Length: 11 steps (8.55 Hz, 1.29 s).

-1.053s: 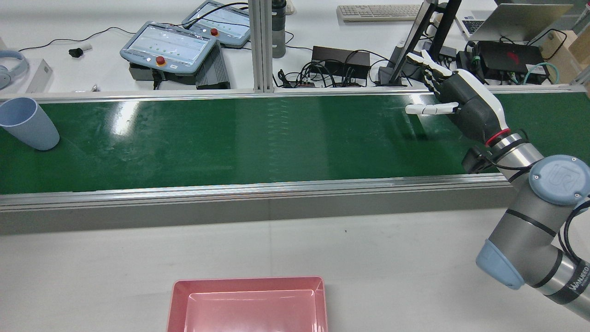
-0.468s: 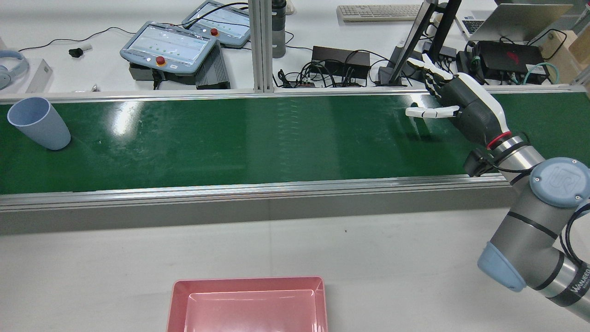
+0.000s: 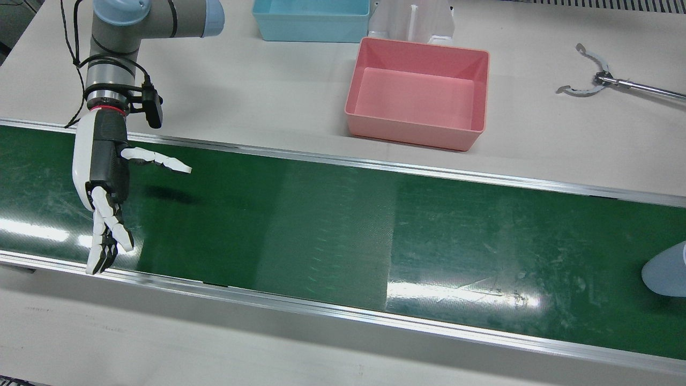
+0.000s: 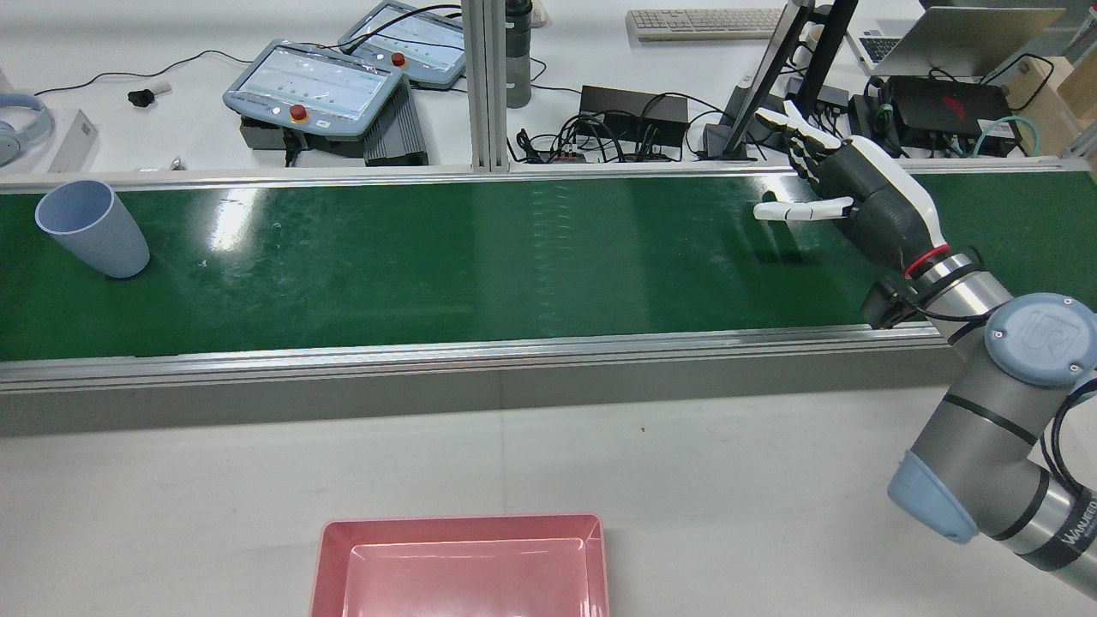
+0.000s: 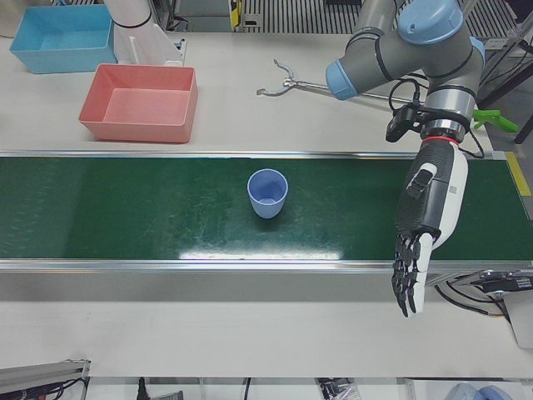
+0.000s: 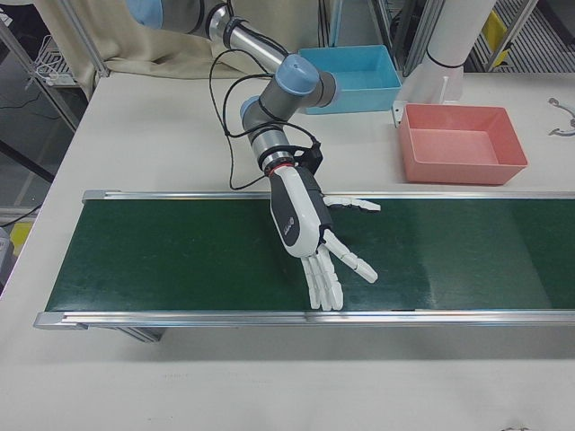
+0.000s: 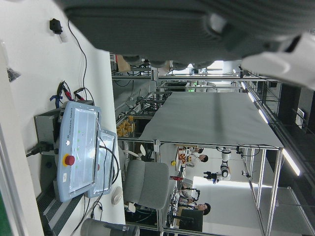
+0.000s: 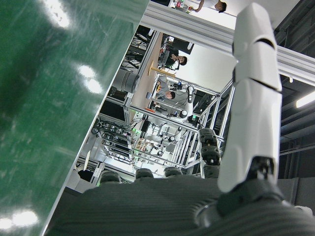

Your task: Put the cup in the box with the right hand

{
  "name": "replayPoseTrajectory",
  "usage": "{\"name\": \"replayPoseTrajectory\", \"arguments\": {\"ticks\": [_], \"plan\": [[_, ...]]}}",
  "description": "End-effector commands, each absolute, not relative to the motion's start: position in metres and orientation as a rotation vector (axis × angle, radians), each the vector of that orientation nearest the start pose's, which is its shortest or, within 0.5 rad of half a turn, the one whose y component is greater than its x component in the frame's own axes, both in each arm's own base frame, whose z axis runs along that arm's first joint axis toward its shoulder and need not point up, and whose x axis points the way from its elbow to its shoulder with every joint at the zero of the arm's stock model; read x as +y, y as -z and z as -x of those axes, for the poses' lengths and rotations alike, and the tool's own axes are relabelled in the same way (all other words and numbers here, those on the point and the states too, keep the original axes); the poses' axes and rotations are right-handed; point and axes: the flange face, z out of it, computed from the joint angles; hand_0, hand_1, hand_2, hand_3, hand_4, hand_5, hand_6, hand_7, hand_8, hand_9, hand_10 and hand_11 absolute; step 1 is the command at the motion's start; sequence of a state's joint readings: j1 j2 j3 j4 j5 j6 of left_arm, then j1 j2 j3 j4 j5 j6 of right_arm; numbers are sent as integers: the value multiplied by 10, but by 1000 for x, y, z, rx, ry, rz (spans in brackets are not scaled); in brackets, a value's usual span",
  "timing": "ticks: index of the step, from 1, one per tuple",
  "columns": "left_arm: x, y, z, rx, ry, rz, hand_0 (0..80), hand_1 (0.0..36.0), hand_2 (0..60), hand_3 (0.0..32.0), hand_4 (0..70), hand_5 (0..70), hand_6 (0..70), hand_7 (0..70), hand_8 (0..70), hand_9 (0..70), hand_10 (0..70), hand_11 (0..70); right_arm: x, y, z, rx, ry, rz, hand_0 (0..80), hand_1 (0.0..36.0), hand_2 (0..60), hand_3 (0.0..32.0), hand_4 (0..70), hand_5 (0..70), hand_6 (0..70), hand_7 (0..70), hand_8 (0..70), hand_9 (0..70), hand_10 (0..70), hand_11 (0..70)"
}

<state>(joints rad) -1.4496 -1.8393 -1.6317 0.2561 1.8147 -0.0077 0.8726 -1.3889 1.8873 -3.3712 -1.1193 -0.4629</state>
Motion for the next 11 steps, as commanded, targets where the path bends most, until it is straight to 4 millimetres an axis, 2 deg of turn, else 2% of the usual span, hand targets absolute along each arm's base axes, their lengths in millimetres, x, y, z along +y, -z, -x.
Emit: {"name": "replayPoseTrajectory", "arguments": {"ticks": [1, 2, 3, 5, 6, 11], "plan": [[-597, -538, 37, 2096, 1948, 377, 0, 0, 0, 0, 0, 0, 0, 0, 0, 0, 0, 0, -522, -461, 215, 2798, 2088, 138, 551, 274, 106, 0, 0, 66, 0, 0, 0, 0, 0, 0], [-597, -538, 37, 2096, 1948, 377, 0, 0, 0, 0, 0, 0, 0, 0, 0, 0, 0, 0, -520, -456, 214, 2802, 2073, 136, 546, 280, 132, 0, 0, 66, 0, 0, 0, 0, 0, 0], [-597, -538, 37, 2094, 1949, 378, 0, 0, 0, 0, 0, 0, 0, 0, 0, 0, 0, 0, -521, -455, 214, 2803, 2070, 136, 547, 275, 118, 0, 0, 66, 0, 0, 0, 0, 0, 0], [-597, -538, 37, 2096, 1948, 377, 0, 0, 0, 0, 0, 0, 0, 0, 0, 0, 0, 0, -520, -452, 213, 2803, 2061, 133, 544, 279, 136, 0, 0, 65, 0, 0, 0, 0, 0, 0], [-597, -538, 37, 2096, 1948, 377, 0, 0, 0, 0, 0, 0, 0, 0, 0, 0, 0, 0, -519, -450, 211, 2805, 2057, 131, 549, 274, 113, 0, 0, 66, 0, 0, 0, 0, 0, 0], [-597, -542, 37, 2090, 1955, 377, 0, 0, 0, 0, 0, 0, 0, 0, 0, 0, 0, 0, -516, -436, 209, 2811, 2014, 116, 548, 274, 115, 0, 0, 66, 0, 0, 0, 0, 0, 0]]}}
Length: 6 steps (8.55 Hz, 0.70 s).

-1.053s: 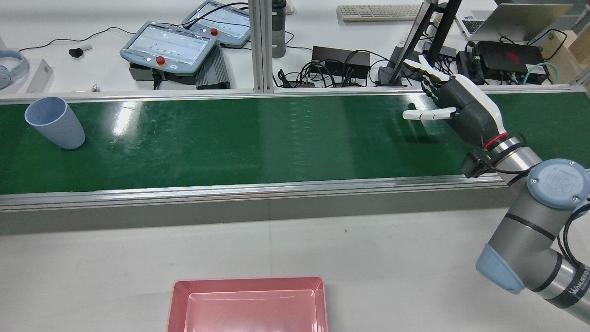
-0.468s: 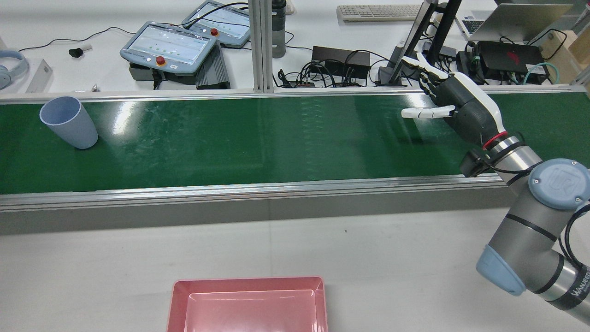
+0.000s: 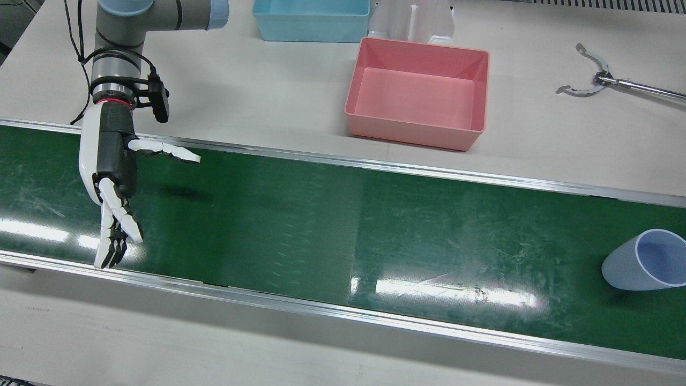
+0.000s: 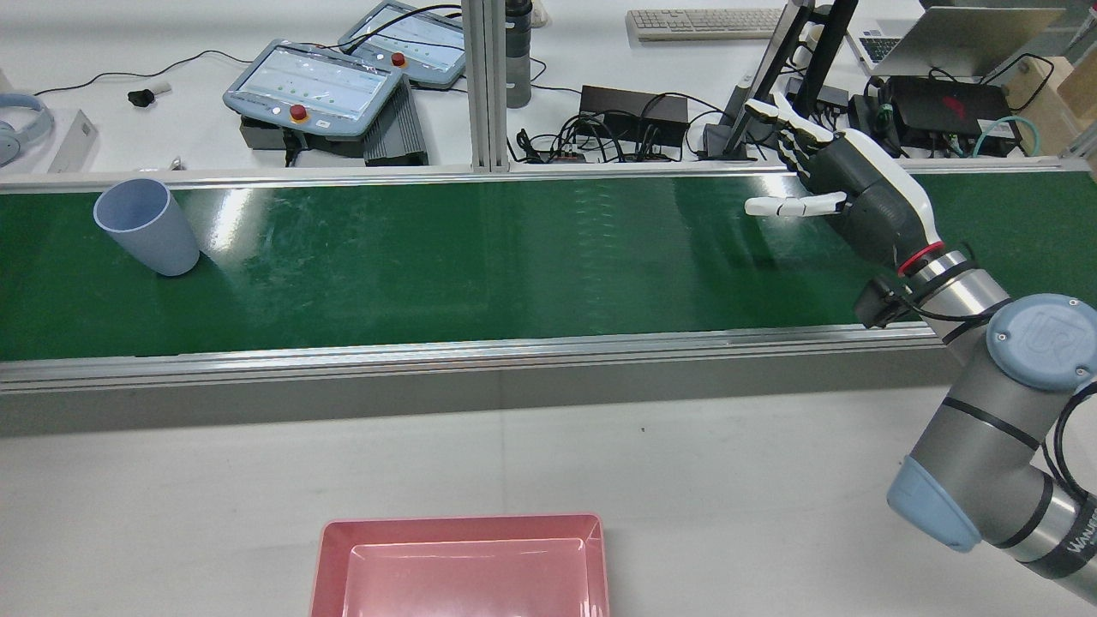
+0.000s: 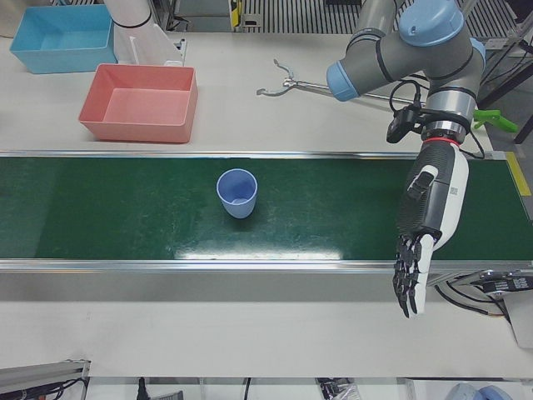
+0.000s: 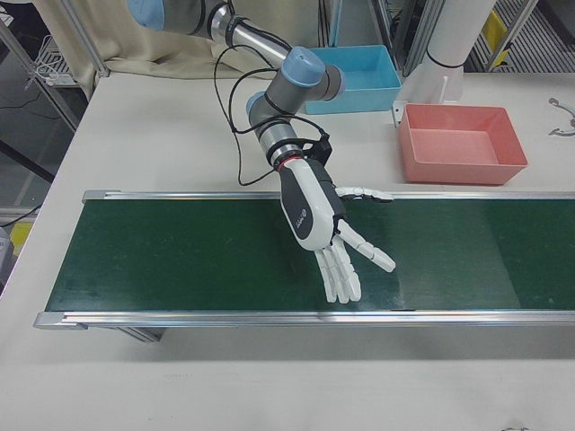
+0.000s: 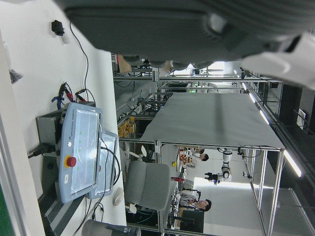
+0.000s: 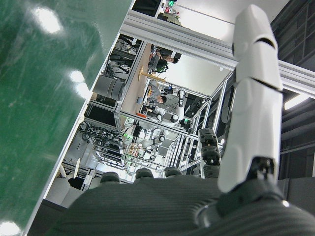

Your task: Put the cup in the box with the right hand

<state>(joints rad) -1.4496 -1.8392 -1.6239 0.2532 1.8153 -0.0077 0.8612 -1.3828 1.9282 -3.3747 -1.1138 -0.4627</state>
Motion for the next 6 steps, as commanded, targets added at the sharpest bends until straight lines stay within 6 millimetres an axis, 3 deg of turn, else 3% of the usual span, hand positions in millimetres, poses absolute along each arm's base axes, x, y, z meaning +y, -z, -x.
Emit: {"name": "replayPoseTrajectory", "arguments": {"ticks": [1, 6], "plan": [[-597, -541, 37, 2092, 1953, 377, 0, 0, 0, 0, 0, 0, 0, 0, 0, 0, 0, 0, -515, -432, 207, 2812, 2003, 113, 548, 272, 109, 0, 0, 66, 0, 0, 0, 0, 0, 0], [-597, -542, 37, 2090, 1955, 377, 0, 0, 0, 0, 0, 0, 0, 0, 0, 0, 0, 0, -514, -432, 207, 2810, 2004, 105, 542, 272, 130, 0, 0, 65, 0, 0, 0, 0, 0, 0]]}}
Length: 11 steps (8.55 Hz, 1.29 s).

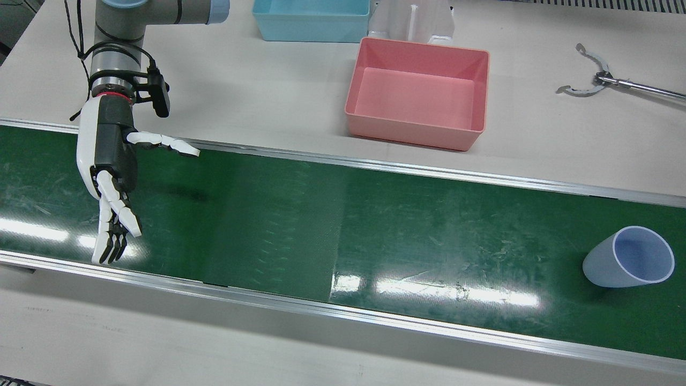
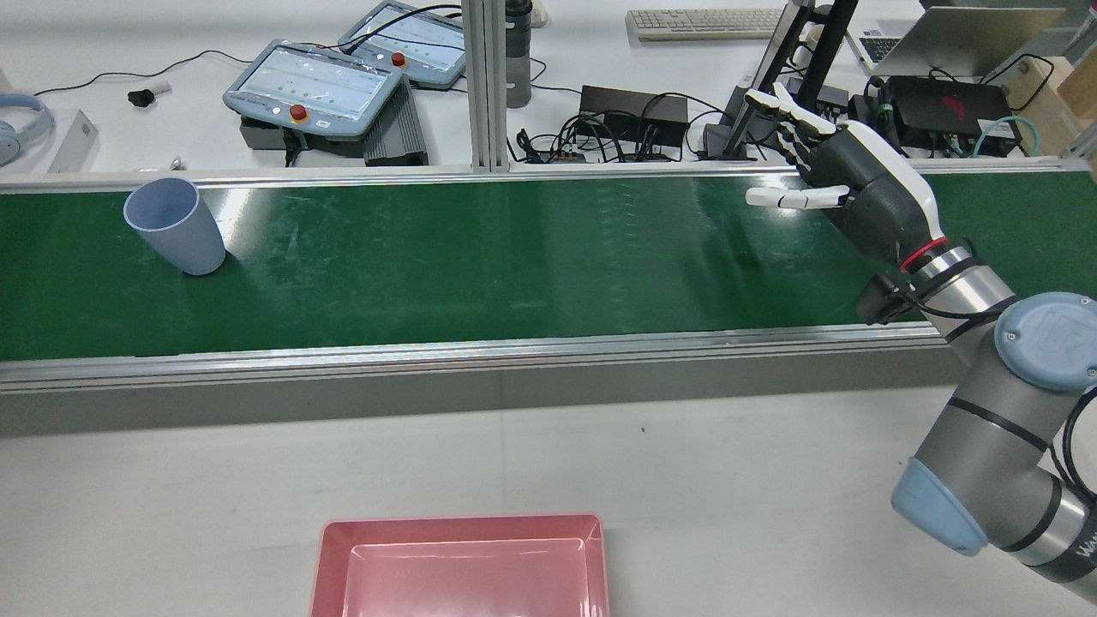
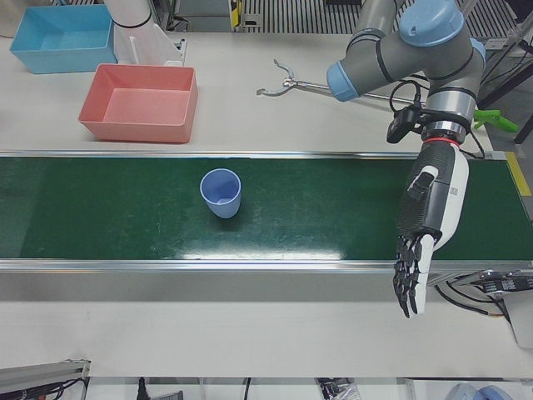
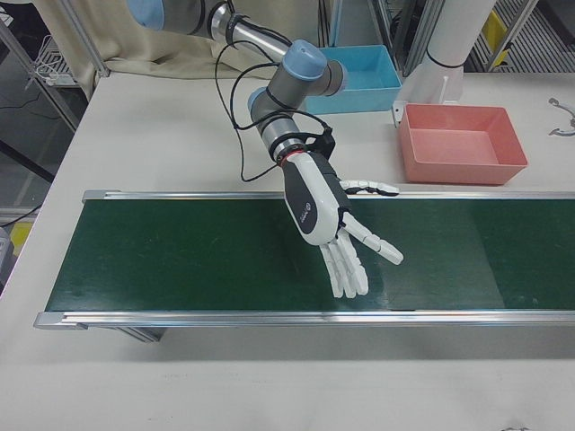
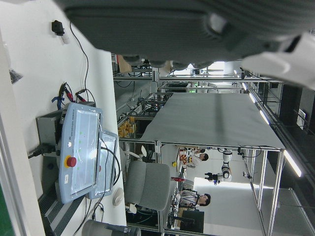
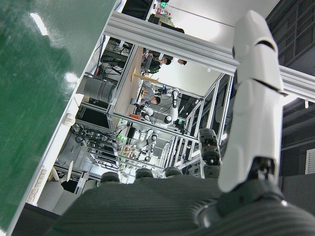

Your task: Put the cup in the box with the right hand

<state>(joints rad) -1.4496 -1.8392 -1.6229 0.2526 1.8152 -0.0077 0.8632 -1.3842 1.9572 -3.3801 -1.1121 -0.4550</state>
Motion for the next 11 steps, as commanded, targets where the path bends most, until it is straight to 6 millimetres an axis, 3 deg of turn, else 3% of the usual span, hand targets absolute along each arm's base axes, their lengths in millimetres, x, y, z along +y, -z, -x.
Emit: {"name": "replayPoseTrajectory", "arguments": {"ticks": [1, 3, 6, 9, 11], "plan": [[-597, -541, 37, 2091, 1952, 378, 0, 0, 0, 0, 0, 0, 0, 0, 0, 0, 0, 0, -515, -433, 206, 2807, 2006, 107, 540, 269, 120, 0, 0, 65, 0, 0, 0, 0, 0, 0], [-597, -541, 37, 2092, 1953, 377, 0, 0, 0, 0, 0, 0, 0, 0, 0, 0, 0, 0, -516, -434, 200, 2786, 2002, 80, 535, 269, 139, 0, 0, 64, 0, 0, 0, 0, 0, 0], [-597, -541, 37, 2092, 1953, 377, 0, 0, 0, 0, 0, 0, 0, 0, 0, 0, 0, 0, -514, -434, 208, 2796, 2007, 70, 531, 269, 149, 0, 0, 62, 0, 0, 0, 0, 0, 0], [-597, -541, 37, 2092, 1953, 377, 0, 0, 0, 0, 0, 0, 0, 0, 0, 0, 0, 0, -514, -434, 205, 2791, 2003, 69, 532, 260, 124, 0, 0, 62, 0, 0, 0, 0, 0, 0], [-597, -542, 36, 2089, 1953, 380, 0, 0, 0, 0, 0, 0, 0, 0, 0, 0, 0, 0, -517, -436, 197, 2779, 2009, 93, 526, 265, 152, 0, 0, 62, 0, 0, 0, 0, 0, 0]]}}
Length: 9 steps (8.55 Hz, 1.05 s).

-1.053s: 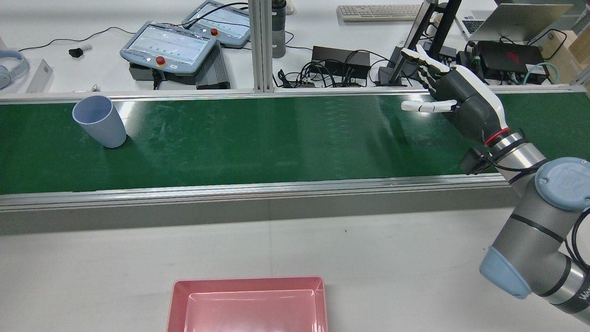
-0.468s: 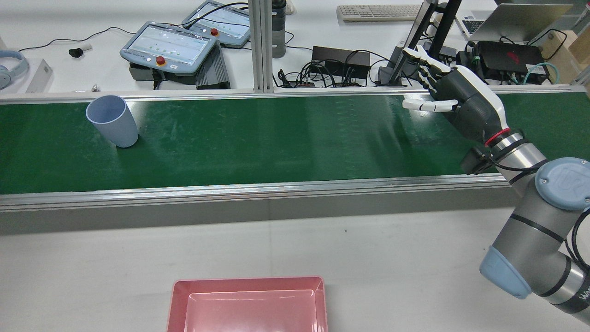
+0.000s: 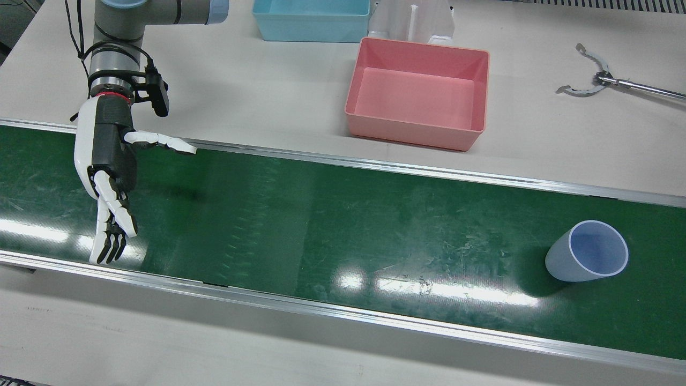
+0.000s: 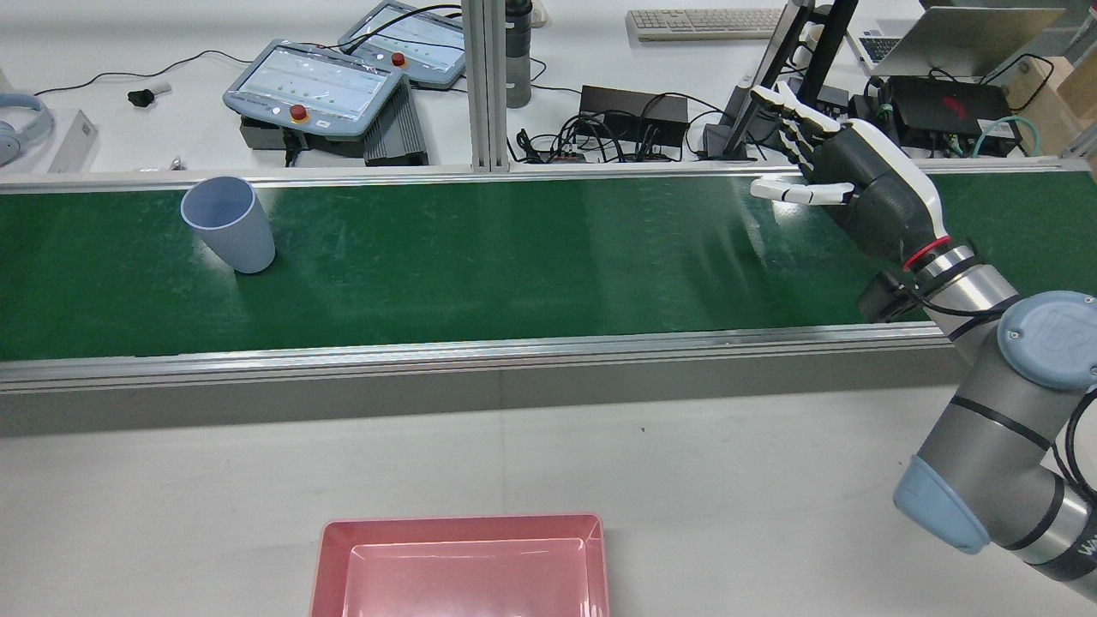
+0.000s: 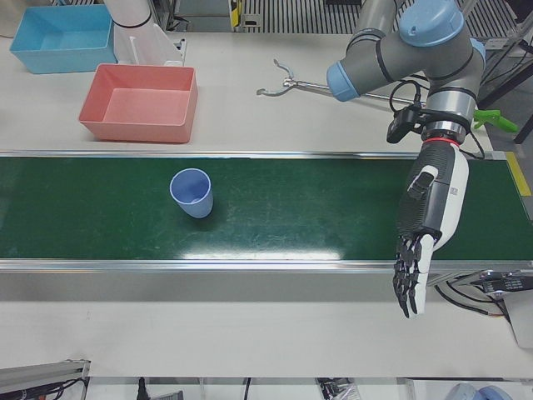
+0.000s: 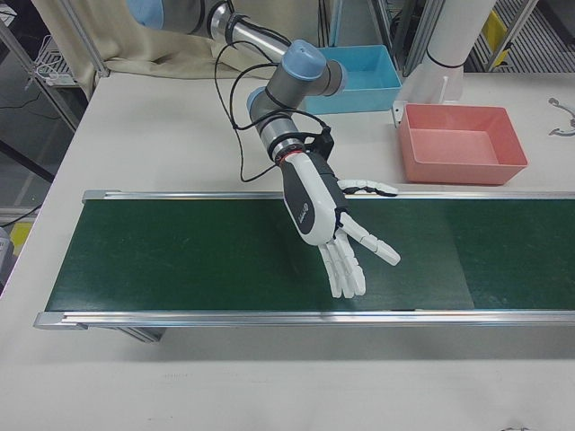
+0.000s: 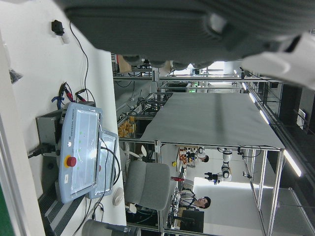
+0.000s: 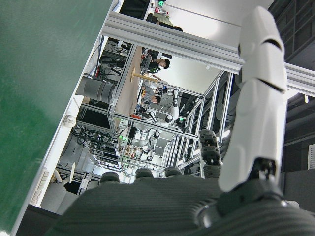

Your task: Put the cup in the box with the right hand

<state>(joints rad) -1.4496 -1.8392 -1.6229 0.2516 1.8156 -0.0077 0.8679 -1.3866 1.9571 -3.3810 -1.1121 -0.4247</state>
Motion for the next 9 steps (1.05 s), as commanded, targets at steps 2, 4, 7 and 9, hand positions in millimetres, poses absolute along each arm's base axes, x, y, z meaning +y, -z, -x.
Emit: {"name": "replayPoseTrajectory", "arguments": {"ticks": [2, 4, 7, 9], "plan": [[-596, -537, 37, 2098, 1943, 376, 0, 0, 0, 0, 0, 0, 0, 0, 0, 0, 0, 0, -523, -440, 174, 2742, 2037, 136, 524, 263, 150, 0, 0, 61, 0, 0, 0, 0, 0, 0], [-597, -535, 37, 2101, 1940, 376, 0, 0, 0, 0, 0, 0, 0, 0, 0, 0, 0, 0, -520, -461, 187, 2717, 2167, 144, 540, 272, 120, 0, 0, 65, 0, 0, 0, 0, 0, 0], [-597, -535, 37, 2099, 1941, 376, 0, 0, 0, 0, 0, 0, 0, 0, 0, 0, 0, 0, -521, -446, 200, 2816, 2147, 310, 504, 250, 182, 0, 0, 56, 0, 0, 0, 0, 0, 0], [-597, -535, 37, 2099, 1941, 376, 0, 0, 0, 0, 0, 0, 0, 0, 0, 0, 0, 0, -507, -391, 166, 2917, 1983, 611, 488, 220, 148, 0, 0, 48, 0, 0, 0, 0, 0, 0]]}}
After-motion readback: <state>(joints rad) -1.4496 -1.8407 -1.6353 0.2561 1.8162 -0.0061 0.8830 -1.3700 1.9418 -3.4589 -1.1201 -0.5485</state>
